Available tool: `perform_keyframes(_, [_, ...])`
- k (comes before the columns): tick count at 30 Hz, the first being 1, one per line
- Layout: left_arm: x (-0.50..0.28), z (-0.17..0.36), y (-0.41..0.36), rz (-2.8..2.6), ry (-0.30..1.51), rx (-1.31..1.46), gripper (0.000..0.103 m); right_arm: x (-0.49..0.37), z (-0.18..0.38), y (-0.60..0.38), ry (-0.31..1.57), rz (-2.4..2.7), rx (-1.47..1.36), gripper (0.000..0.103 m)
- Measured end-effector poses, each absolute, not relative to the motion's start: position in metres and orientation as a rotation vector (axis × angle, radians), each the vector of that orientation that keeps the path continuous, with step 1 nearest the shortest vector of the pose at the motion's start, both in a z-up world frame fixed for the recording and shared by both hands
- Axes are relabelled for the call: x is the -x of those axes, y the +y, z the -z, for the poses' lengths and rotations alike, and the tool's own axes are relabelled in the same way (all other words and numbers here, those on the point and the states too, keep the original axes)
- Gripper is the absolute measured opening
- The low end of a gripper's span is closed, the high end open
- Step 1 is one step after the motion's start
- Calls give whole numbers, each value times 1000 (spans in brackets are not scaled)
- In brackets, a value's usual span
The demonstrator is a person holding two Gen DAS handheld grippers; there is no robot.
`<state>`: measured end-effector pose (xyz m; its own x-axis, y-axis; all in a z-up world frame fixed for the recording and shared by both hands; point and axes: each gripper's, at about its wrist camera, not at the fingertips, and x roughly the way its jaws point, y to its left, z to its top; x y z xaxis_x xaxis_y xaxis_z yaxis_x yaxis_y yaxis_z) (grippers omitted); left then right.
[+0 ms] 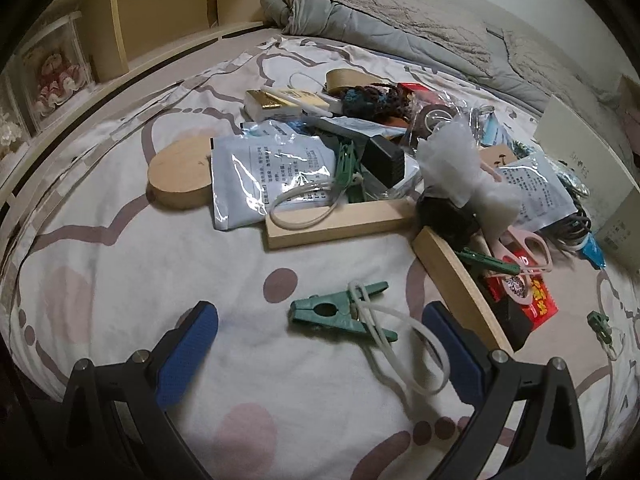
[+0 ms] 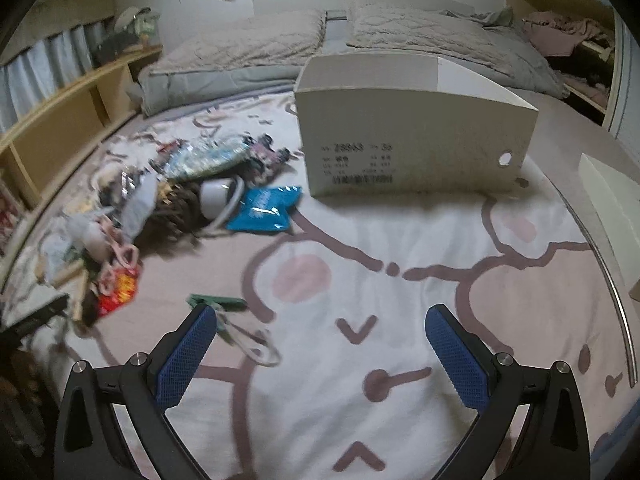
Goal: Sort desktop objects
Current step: 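Close the left tool on the green clothespin with the white cord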
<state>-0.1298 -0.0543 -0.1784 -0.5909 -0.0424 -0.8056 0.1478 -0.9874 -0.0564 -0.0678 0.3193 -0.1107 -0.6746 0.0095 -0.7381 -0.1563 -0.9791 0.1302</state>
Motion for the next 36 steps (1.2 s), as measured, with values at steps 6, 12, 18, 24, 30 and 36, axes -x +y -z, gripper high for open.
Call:
perform_keyframes(6, [129,179,-56,2704,193,-1373,101,69,115,293,313,-2837,1255,103])
perform_keyframes(12, [131,183,-54,2689,175,-1399,102,71,135,265,327,-2856,1324,103])
perform_keyframes(18, [132,185,-51,2674,136,-1411,103,80,145,258,462,-2843,1350,103])
perform_keyframes(24, [132,185,-52,2678,153,-1411,103,92,152,250,504,-2831,1375,103])
perform_keyframes(30, [130,181,-57,2696,222,-1390,101,108,158,251,451,-2793,1367,103])
perform_keyframes(36, [129,180,-54,2695,185,-1377,92,117,168,244,337,-2749,1374,103])
